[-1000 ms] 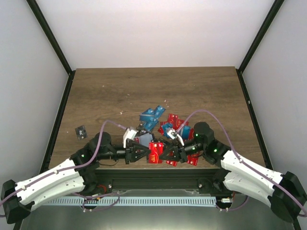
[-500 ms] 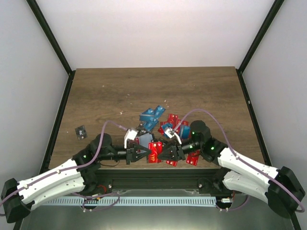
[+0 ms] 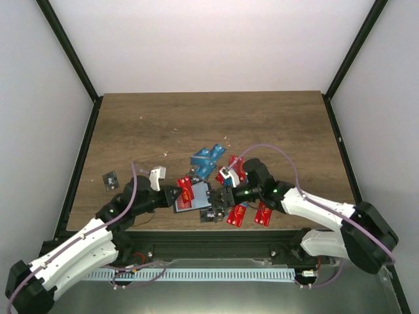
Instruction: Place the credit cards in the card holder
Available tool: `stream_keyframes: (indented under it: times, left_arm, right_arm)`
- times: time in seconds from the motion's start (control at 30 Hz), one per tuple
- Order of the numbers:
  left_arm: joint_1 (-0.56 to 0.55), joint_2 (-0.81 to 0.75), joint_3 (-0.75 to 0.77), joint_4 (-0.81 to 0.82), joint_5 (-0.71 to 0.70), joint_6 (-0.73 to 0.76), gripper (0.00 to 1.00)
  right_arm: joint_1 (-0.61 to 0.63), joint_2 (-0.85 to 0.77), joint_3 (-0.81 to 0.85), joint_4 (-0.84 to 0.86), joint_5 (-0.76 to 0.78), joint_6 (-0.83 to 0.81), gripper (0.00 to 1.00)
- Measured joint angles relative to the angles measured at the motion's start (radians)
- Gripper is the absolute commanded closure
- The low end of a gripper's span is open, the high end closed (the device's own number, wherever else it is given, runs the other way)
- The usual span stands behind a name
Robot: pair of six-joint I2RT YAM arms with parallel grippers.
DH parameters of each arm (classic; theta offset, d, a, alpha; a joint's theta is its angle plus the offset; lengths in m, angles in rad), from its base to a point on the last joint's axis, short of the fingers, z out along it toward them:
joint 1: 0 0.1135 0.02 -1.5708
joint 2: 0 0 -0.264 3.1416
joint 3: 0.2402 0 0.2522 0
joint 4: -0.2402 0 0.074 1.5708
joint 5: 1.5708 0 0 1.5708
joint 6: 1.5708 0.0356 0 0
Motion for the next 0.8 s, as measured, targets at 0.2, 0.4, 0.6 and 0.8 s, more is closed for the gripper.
stream_keyframes:
  times: [0.2,0.4,0.6,0.8]
  left_arm:
    - [0.163,0.032,-0.103,0.049,0.063,-0.011,0.96]
    - [0.225,0.113,-0.14,0.125,0.132,-0.013,0.96]
    - [0.256,0.195,-0.152,0.217,0.192,-0.012,0.96]
    - [0.266,0.285,-0.156,0.3,0.233,-0.012,0.96]
  right_arm:
    - [0.0,0.158,0.076,0.018,0.053,0.03,0.7]
    - [0.0,0.285,0.144,0.017,0.118,0.037,0.71]
    - [0.0,0.382,0.167,0.01,0.169,0.04,0.71]
    - [0.0,0.422,0.169,0.003,0.22,0.04,0.76]
